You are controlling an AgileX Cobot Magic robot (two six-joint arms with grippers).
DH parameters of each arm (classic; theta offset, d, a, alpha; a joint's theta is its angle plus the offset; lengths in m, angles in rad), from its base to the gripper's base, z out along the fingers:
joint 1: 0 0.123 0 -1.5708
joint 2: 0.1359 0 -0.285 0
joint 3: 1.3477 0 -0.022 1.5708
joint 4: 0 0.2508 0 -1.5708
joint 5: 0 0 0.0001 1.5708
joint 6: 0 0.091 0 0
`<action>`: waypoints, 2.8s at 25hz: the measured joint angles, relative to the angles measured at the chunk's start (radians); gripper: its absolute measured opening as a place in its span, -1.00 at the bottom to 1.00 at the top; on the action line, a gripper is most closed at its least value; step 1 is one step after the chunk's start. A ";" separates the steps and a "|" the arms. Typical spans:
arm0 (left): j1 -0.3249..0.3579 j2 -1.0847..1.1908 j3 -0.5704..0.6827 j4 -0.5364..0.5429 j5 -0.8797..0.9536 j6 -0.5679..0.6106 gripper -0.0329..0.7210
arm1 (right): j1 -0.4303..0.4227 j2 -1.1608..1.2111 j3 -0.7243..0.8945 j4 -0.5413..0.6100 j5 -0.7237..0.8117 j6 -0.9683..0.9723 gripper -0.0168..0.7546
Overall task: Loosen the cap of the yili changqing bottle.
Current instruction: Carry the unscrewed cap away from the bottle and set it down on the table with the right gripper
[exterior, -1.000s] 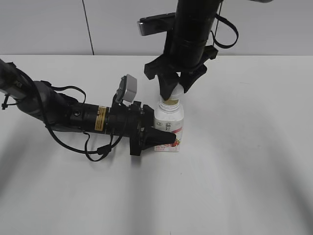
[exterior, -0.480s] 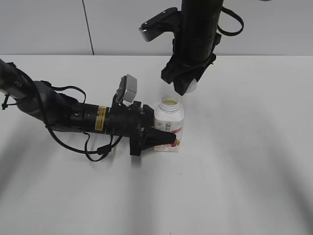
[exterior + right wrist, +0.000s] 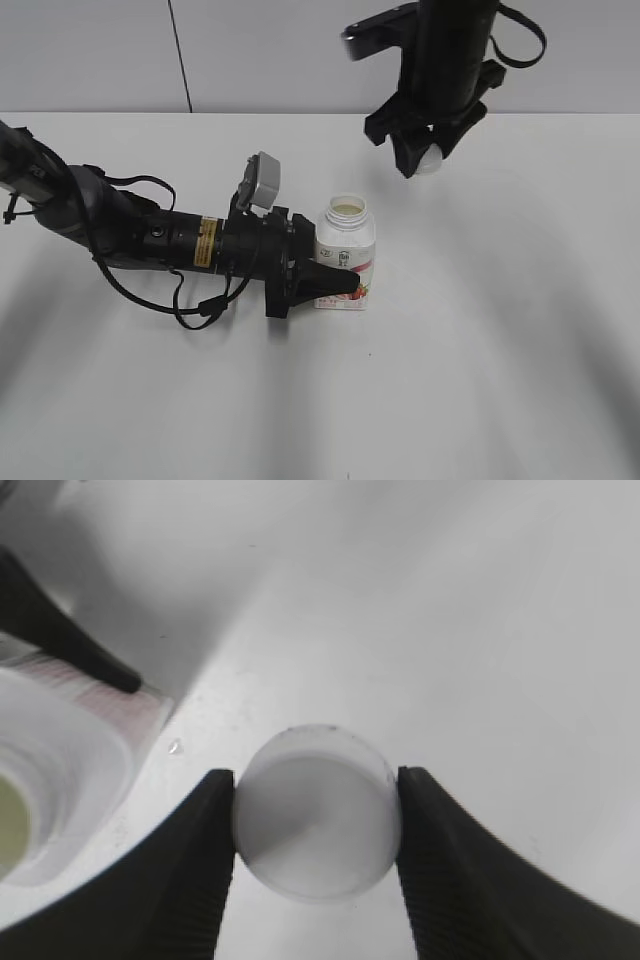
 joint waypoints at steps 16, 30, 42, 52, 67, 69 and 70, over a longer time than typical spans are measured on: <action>0.001 0.000 0.000 -0.001 0.000 0.000 0.15 | -0.309 -0.066 0.389 0.120 -0.162 0.165 0.05; 0.001 0.000 0.000 0.001 -0.001 0.000 0.15 | -0.403 -0.075 0.600 0.134 -0.460 0.169 0.05; 0.002 0.000 0.000 0.005 -0.002 0.000 0.15 | -0.403 -0.060 0.605 0.152 -0.482 0.180 0.05; 0.002 0.000 -0.002 0.020 -0.003 0.000 0.15 | -0.403 -0.060 0.605 0.161 -0.482 0.184 0.12; 0.002 0.000 -0.002 0.026 -0.008 0.000 0.15 | -0.403 -0.077 0.594 0.156 -0.430 0.195 0.30; 0.002 0.000 -0.002 0.028 -0.008 0.000 0.15 | -0.403 -0.094 0.570 0.150 -0.402 0.195 0.30; 0.002 0.000 -0.002 0.029 -0.009 0.000 0.14 | -0.403 -0.104 0.555 0.149 -0.392 0.195 0.30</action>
